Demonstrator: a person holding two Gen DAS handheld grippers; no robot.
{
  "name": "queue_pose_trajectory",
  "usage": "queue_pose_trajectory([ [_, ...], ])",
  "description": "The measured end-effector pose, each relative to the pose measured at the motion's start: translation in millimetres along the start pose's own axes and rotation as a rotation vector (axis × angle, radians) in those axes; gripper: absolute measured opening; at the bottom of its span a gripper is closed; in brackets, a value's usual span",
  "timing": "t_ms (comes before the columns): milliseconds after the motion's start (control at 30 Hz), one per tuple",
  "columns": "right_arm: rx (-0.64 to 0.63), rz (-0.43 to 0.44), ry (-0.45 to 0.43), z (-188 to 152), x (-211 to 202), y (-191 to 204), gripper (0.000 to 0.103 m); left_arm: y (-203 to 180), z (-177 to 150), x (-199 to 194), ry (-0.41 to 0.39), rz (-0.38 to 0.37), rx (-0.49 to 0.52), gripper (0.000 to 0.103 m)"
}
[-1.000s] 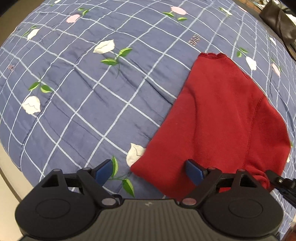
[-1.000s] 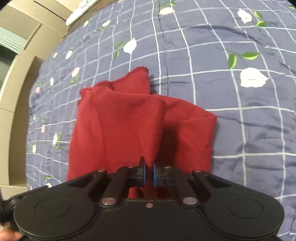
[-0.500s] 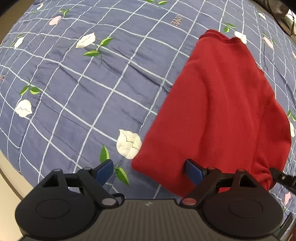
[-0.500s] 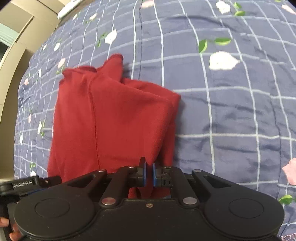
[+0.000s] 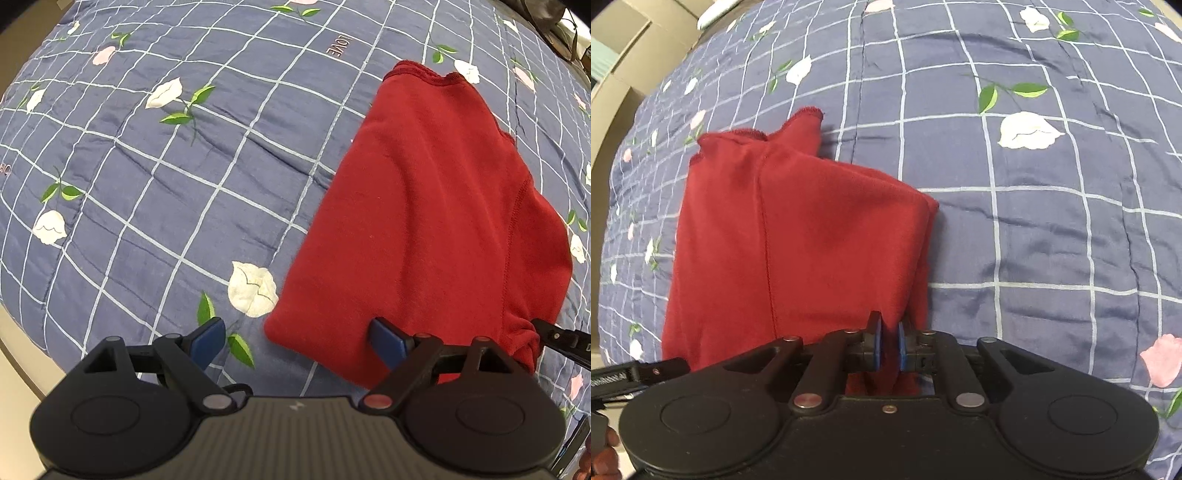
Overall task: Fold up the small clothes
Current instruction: 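Grasp the opposite side with the right gripper and fold it over, then open the right gripper and lift it off the folded bundle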
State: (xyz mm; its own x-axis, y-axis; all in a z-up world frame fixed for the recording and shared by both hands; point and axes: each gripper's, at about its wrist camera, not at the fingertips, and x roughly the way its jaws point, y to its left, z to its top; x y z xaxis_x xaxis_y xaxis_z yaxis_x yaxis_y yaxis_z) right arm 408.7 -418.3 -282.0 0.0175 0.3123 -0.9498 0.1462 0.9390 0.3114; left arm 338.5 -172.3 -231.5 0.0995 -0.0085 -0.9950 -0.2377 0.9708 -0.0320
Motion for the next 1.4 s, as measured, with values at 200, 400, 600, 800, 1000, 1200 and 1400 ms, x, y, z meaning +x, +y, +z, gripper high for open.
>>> queue_pose_trajectory([
  [200, -0.056, 0.013, -0.022, -4, -12, 13, 0.040, 0, -2, -12, -0.015, -0.004, 0.005, 0.089],
  [400, -0.089, -0.057, 0.004, -16, -6, 10, 0.056, -4, -1, -27, -0.031, 0.002, 0.026, 0.089],
  [600, -0.112, -0.124, -0.002, -30, -19, -4, 0.065, -6, 0, -49, -0.064, -0.006, 0.049, 0.092],
  [800, -0.019, -0.105, -0.060, -40, -47, -9, 0.087, -12, 4, -67, -0.087, -0.003, 0.128, 0.096],
  [1000, 0.079, -0.073, -0.121, -52, -65, 7, 0.102, -15, 12, -84, -0.129, 0.028, 0.250, 0.099],
  [1200, 0.129, -0.080, -0.144, -62, -67, 30, 0.102, -9, 21, -96, -0.162, 0.034, 0.330, 0.102],
  [1400, 0.168, -0.068, -0.155, -74, -69, 51, 0.102, 3, 28, -97, -0.168, 0.050, 0.382, 0.102],
])
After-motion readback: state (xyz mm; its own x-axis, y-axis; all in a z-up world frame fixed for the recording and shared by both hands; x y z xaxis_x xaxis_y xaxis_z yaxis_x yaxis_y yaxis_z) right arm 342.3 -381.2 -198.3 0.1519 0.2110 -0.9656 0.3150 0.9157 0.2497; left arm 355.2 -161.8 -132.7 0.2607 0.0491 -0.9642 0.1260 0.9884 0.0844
